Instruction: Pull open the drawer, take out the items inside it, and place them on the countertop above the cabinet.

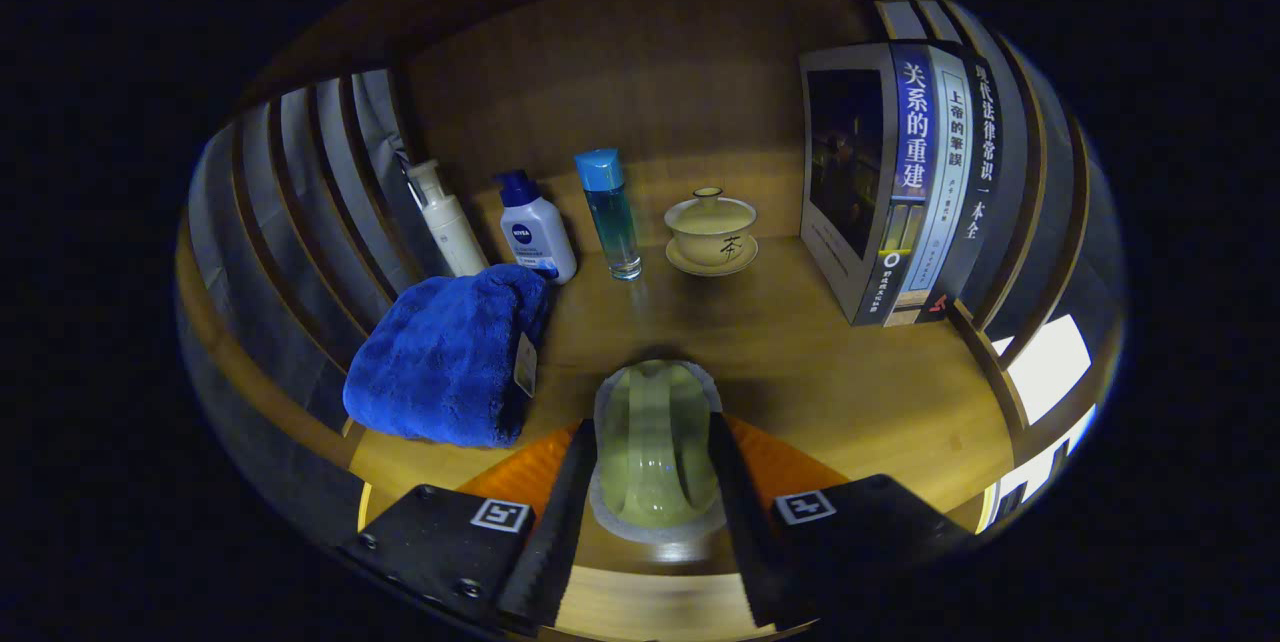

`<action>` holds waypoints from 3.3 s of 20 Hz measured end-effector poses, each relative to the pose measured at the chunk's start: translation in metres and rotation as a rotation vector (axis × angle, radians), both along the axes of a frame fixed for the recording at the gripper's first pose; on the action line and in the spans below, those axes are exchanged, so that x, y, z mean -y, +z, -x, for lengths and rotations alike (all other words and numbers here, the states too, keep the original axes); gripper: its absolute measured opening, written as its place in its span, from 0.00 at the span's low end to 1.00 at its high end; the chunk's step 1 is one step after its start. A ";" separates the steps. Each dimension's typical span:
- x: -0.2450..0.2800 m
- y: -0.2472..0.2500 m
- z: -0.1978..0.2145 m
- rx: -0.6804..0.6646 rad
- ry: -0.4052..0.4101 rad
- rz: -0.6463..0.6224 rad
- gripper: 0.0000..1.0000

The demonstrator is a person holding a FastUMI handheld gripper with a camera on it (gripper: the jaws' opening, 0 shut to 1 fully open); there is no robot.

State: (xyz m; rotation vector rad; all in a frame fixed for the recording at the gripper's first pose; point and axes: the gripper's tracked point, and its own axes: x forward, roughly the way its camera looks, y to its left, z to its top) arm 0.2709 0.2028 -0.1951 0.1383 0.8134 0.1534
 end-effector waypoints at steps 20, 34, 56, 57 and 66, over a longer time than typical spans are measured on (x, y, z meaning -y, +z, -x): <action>-0.008 0.143 0.102 0.443 0.061 0.004 0.95; -0.006 0.113 0.204 0.610 0.031 -0.021 0.95; 0.022 -0.028 0.304 0.633 -0.067 0.046 0.95; 0.020 -0.039 0.309 0.625 -0.052 0.060 0.95; 0.004 -0.074 0.314 0.578 -0.030 0.057 0.96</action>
